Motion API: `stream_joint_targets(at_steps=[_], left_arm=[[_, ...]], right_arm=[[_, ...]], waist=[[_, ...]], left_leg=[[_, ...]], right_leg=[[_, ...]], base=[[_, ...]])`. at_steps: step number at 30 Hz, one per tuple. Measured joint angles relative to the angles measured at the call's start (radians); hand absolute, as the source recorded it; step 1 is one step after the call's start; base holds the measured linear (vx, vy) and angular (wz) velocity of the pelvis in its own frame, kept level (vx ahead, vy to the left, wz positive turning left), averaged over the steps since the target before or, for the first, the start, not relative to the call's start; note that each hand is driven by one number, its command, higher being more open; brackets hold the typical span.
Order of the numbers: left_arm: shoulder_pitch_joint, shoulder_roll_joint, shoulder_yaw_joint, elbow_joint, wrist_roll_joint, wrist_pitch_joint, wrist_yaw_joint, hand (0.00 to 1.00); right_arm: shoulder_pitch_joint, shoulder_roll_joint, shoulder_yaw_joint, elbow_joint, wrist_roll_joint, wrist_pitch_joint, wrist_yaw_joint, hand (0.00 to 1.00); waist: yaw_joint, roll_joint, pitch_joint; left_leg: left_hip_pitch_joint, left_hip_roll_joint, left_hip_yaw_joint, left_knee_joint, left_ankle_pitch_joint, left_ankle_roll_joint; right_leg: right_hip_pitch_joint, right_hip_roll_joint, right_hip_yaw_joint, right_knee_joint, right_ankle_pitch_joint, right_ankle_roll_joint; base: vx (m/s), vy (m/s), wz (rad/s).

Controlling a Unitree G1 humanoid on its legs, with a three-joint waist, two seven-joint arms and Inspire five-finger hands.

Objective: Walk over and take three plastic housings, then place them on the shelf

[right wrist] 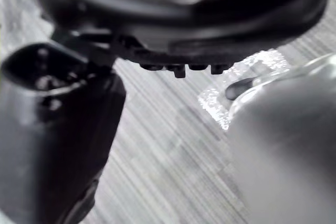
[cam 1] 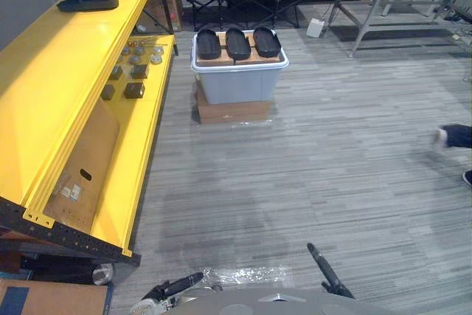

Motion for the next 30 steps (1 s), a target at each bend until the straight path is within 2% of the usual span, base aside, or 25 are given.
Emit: stream_joint_targets(at_steps=[2, 5, 9, 12, 15, 19, 23, 25, 30], left_arm=[[-0.029, 0.005, -0.052, -0.073, 0.000, -0.006, 0.002, 1.00], [-0.065, -0.003, -0.113, -0.144, -0.003, -0.029, -0.008, 1.00], [-0.106, -0.015, -0.154, -0.182, -0.047, -0.067, -0.079, 1.00], [-0.118, -0.013, -0.176, -0.180, -0.058, -0.071, -0.106, 1.00], [-0.097, -0.013, -0.199, -0.180, -0.058, -0.072, -0.110, 1.00], [-0.089, -0.013, -0.214, -0.180, -0.056, -0.094, -0.109, 1.00], [-0.082, -0.013, -0.220, -0.181, -0.054, -0.115, -0.106, 1.00], [-0.073, -0.011, -0.219, -0.181, -0.040, -0.115, -0.105, 1.00], [-0.035, -0.012, -0.220, -0.180, -0.037, -0.115, -0.103, 1.00]], right_arm=[[-0.029, -0.016, 0.057, -0.077, -0.021, -0.043, 0.032, 1.00], [-0.086, -0.044, 0.104, -0.137, -0.018, -0.065, 0.065, 1.00], [-0.133, -0.056, 0.125, -0.154, 0.029, -0.047, 0.092, 1.00], [-0.130, -0.055, 0.161, -0.138, 0.027, -0.028, 0.101, 1.00], [-0.119, -0.054, 0.179, -0.101, 0.029, -0.015, 0.099, 1.00], [-0.103, -0.051, 0.185, -0.101, 0.049, -0.024, 0.088, 1.00], [-0.079, -0.041, 0.184, -0.102, 0.112, -0.083, 0.075, 1.00], [-0.072, -0.027, 0.183, -0.102, 0.110, -0.110, 0.031, 1.00], [-0.044, -0.021, 0.167, -0.103, 0.135, -0.126, 0.001, 1.00]], waist=[[-0.004, -0.002, 0.002], [-0.023, -0.004, 0.005], [-0.025, -0.006, 0.017], [-0.029, -0.008, 0.030], [-0.048, -0.005, 0.031], [-0.052, -0.004, 0.031], [-0.054, -0.004, 0.031], [-0.054, -0.004, 0.031], [-0.055, -0.002, 0.030]], left_leg=[[-0.020, -0.007, -0.010, -0.001, 0.008, 0.008], [-0.026, -0.014, -0.014, -0.004, 0.012, 0.009], [-0.020, -0.018, -0.012, -0.004, 0.012, 0.009], [-0.017, -0.019, -0.013, -0.004, 0.012, 0.009], [-0.013, -0.019, -0.017, -0.001, 0.012, 0.009], [-0.010, -0.018, -0.018, -0.001, 0.013, 0.008], [-0.007, -0.019, -0.015, -0.002, 0.014, 0.006], [-0.006, -0.019, -0.012, -0.003, 0.016, 0.006], [-0.007, -0.018, -0.004, -0.005, 0.023, 0.016]], right_leg=[[-0.018, -0.006, -0.007, -0.001, 0.005, 0.006], [-0.019, -0.013, -0.011, -0.004, 0.010, 0.013], [-0.015, -0.015, -0.010, -0.014, 0.015, 0.019], [-0.003, -0.014, -0.015, -0.019, 0.015, 0.019], [0.007, -0.015, -0.024, -0.024, 0.016, 0.020], [0.011, -0.014, -0.028, -0.025, 0.019, 0.019], [0.014, -0.015, -0.027, -0.029, 0.032, 0.018], [0.013, -0.015, -0.022, -0.029, 0.034, 0.017], [0.003, -0.014, -0.017, -0.030, 0.035, 0.016]], base=[[-0.06, 0.031, 0.09], [-0.05, 0.035, 0.07], [-0.02, 0.018, -0.01], [0.01, 0.000, 0.02], [0.02, -0.005, 0.07], [-0.01, 0.000, 0.00], [-0.07, 0.014, -0.03], [-0.08, 0.017, -0.07], [-0.09, 0.015, -0.04]])
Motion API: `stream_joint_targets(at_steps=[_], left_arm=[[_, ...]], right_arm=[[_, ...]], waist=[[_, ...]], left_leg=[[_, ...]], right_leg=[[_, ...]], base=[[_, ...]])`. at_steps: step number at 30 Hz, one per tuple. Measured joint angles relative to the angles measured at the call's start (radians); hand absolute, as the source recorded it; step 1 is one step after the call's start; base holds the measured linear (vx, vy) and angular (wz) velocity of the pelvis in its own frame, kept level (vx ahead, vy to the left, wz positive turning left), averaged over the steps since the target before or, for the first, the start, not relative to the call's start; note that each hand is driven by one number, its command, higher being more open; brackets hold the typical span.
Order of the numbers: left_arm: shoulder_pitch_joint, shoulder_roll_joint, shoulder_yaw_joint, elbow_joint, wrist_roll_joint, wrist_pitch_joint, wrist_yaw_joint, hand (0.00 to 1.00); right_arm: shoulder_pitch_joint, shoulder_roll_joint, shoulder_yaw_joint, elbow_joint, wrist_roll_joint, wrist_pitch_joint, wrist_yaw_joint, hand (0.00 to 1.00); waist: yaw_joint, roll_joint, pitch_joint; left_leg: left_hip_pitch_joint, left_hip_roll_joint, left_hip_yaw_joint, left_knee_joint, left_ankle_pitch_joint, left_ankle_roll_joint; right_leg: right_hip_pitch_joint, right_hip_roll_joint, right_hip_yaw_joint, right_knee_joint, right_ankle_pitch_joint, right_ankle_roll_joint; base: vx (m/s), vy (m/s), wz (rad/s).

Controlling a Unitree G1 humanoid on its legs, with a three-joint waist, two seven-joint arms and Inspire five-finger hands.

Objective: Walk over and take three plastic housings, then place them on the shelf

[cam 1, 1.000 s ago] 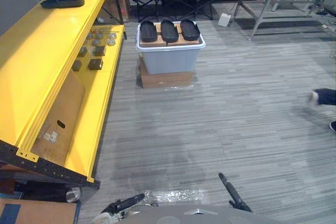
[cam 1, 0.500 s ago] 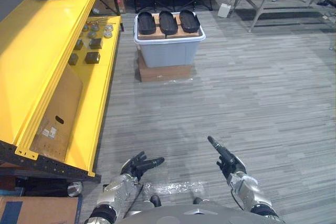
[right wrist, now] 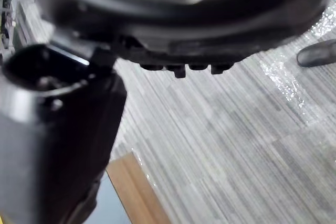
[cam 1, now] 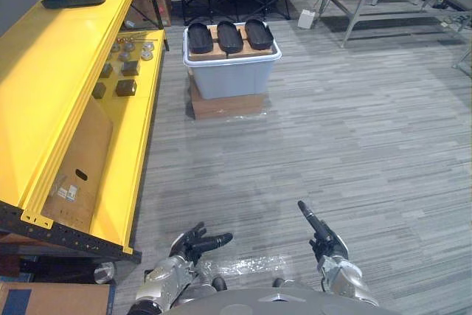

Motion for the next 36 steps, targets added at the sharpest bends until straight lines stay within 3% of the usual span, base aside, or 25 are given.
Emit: stream_joint_targets(at_steps=[8, 10, 12, 13, 14, 15, 18, 20, 23, 24, 25, 27, 28, 29, 30, 32, 34, 36], left_arm=[[0.013, 0.000, -0.002, -0.001, -0.005, -0.020, -0.004, 1.00], [0.014, 0.002, -0.015, -0.013, -0.007, -0.018, -0.004, 1.00], [0.013, 0.002, -0.024, -0.065, -0.006, -0.017, -0.005, 1.00], [0.010, 0.009, -0.038, -0.078, -0.004, -0.017, -0.005, 1.00], [0.007, 0.015, -0.050, -0.101, -0.004, -0.016, -0.004, 1.00], [0.008, 0.021, -0.055, -0.121, -0.006, -0.015, -0.004, 1.00], [-0.004, 0.033, -0.058, -0.159, -0.009, 0.006, -0.001, 1.00], [-0.009, 0.042, -0.055, -0.160, -0.017, 0.007, -0.001, 1.00], [0.001, 0.053, -0.057, -0.161, -0.054, 0.007, 0.000, 1.00], [0.001, 0.047, -0.059, -0.161, -0.061, 0.007, 0.010, 1.00], [0.015, 0.037, -0.060, -0.161, -0.096, 0.007, 0.025, 1.00], [0.036, 0.019, -0.059, -0.160, -0.145, 0.005, 0.043, 1.00], [0.033, 0.012, -0.058, -0.159, -0.166, 0.005, 0.048, 1.00], [0.034, -0.007, -0.057, -0.160, -0.199, 0.004, 0.065, 1.00], [0.042, -0.018, -0.049, -0.161, -0.211, 0.003, 0.068, 1.00], [0.056, -0.039, -0.038, -0.175, -0.218, 0.003, 0.070, 1.00], [0.071, -0.048, -0.039, -0.233, -0.218, 0.002, 0.066, 1.00], [0.071, -0.065, -0.031, -0.268, -0.213, -0.022, 0.062, 1.00]], right_arm=[[0.002, 0.000, -0.014, -0.003, 0.000, -0.010, -0.006, 1.00], [0.002, 0.000, -0.014, -0.018, -0.003, -0.015, -0.009, 1.00], [-0.012, 0.001, -0.012, -0.042, -0.004, -0.022, -0.019, 1.00], [-0.011, 0.004, -0.010, -0.044, -0.004, -0.023, -0.021, 1.00], [-0.004, 0.006, -0.008, -0.044, -0.004, -0.023, -0.019, 1.00], [0.006, 0.006, -0.005, -0.052, -0.004, -0.023, -0.019, 1.00], [0.010, 0.006, 0.010, -0.062, -0.007, -0.024, -0.017, 1.00], [0.021, 0.006, 0.021, -0.062, -0.041, -0.026, -0.008, 1.00], [0.051, 0.006, 0.029, -0.062, -0.072, -0.028, -0.001, 1.00], [0.052, -0.001, 0.029, -0.062, -0.087, -0.028, 0.000, 1.00], [0.059, -0.013, 0.029, -0.062, -0.087, -0.028, 0.000, 1.00], [0.066, -0.038, 0.034, -0.067, -0.117, -0.029, -0.006, 1.00], [0.059, -0.044, 0.034, -0.068, -0.125, -0.029, -0.008, 1.00], [0.054, -0.061, 0.043, -0.084, -0.122, -0.029, -0.008, 1.00], [0.052, -0.067, 0.047, -0.095, -0.121, -0.030, -0.009, 1.00], [0.047, -0.074, 0.047, -0.112, -0.121, -0.052, -0.011, 1.00], [0.039, -0.084, 0.045, -0.160, -0.121, -0.080, -0.017, 1.00], [0.006, -0.090, 0.027, -0.200, -0.122, -0.088, -0.026, 1.00]], waist=[[0.004, 0.003, 0.003], [0.003, 0.000, 0.014], [0.001, 0.015, 0.052], [-0.001, 0.010, 0.066], [-0.006, 0.005, 0.085], [-0.004, 0.013, 0.094], [0.002, 0.004, 0.097], [0.005, -0.002, 0.103], [0.007, -0.012, 0.096], [0.004, 0.000, 0.092], [0.002, 0.035, 0.072], [0.005, 0.090, 0.035], [0.004, 0.093, 0.036], [0.005, 0.090, 0.045], [0.007, 0.082, 0.053], [0.015, 0.056, 0.068], [0.038, 0.052, 0.071], [0.057, 0.064, 0.089]], left_leg=[[-0.010, -0.002, 0.022, 0.001, -0.016, 0.009], [-0.009, -0.009, 0.031, 0.003, -0.032, 0.031], [-0.014, 0.003, 0.032, 0.023, -0.049, 0.061], [-0.009, 0.007, 0.026, 0.042, -0.059, 0.068], [-0.011, 0.023, 0.025, 0.087, -0.084, 0.065], [-0.020, 0.040, 0.020, 0.129, -0.114, 0.051], [-0.034, 0.068, 0.018, 0.208, -0.161, 0.025], [-0.024, 0.078, 0.017, 0.253, -0.201, -0.013], [-0.007, 0.095, 0.003, 0.313, -0.279, -0.065], [-0.009, 0.131, -0.011, 0.359, -0.332, -0.090], [-0.010, 0.185, -0.015, 0.388, -0.371, -0.119], [-0.040, 0.264, -0.022, 0.481, -0.375, -0.151], [-0.081, 0.289, -0.024, 0.570, -0.352, -0.148], [-0.199, 0.354, -0.026, 0.847, -0.262, -0.107], [-0.240, 0.369, -0.036, 0.958, -0.270, -0.106], [-0.293, 0.325, -0.065, 1.004, -0.293, -0.111], [-0.356, 0.251, -0.060, 0.872, -0.291, -0.107], [-0.419, 0.144, -0.059, 0.587, -0.240, -0.079]], right_leg=[[-0.042, -0.007, 0.028, 0.043, -0.016, -0.004], [-0.095, -0.035, 0.038, 0.169, -0.065, 0.009], [-0.272, -0.085, 0.034, 0.511, -0.069, 0.017], [-0.295, -0.093, 0.030, 0.550, -0.085, -0.002], [-0.305, -0.093, 0.028, 0.530, -0.104, -0.024], [-0.308, -0.081, 0.023, 0.453, -0.097, -0.016], [-0.320, -0.056, 0.007, 0.242, -0.062, 0.016], [-0.320, -0.053, -0.005, 0.157, -0.022, 0.010], [-0.316, -0.046, 0.013, 0.194, -0.003, -0.044], [-0.326, -0.030, 0.005, 0.252, 0.018, -0.078], [-0.332, 0.003, -0.019, 0.298, 0.003, -0.097], [-0.314, 0.070, -0.046, 0.295, -0.053, -0.126], [-0.305, 0.078, -0.050, 0.294, -0.060, -0.139], [-0.234, 0.106, -0.057, 0.250, -0.050, -0.164], [-0.177, 0.116, -0.058, 0.217, -0.055, -0.173], [-0.075, 0.118, -0.046, 0.164, -0.064, -0.185], [-0.024, 0.122, -0.017, 0.105, -0.068, -0.188], [0.013, 0.118, 0.014, 0.076, -0.078, -0.185]], base=[[-0.02, 0.031, -0.10], [0.03, 0.072, -0.16], [0.02, 0.070, -0.09], [0.07, 0.058, 0.17], [0.11, 0.044, 0.22], [0.12, 0.041, 0.16], [0.22, 0.000, 0.01], [0.33, -0.098, 0.02], [0.28, -0.192, 0.11], [0.32, -0.307, 0.17], [0.34, -0.312, 0.12], [0.44, -0.278, 0.10], [0.55, -0.353, 0.15], [0.44, -0.317, 0.07], [0.53, -0.369, 0.00], [0.41, -0.228, -0.25], [0.35, -0.123, -0.46], [0.31, 0.001, -0.39]])
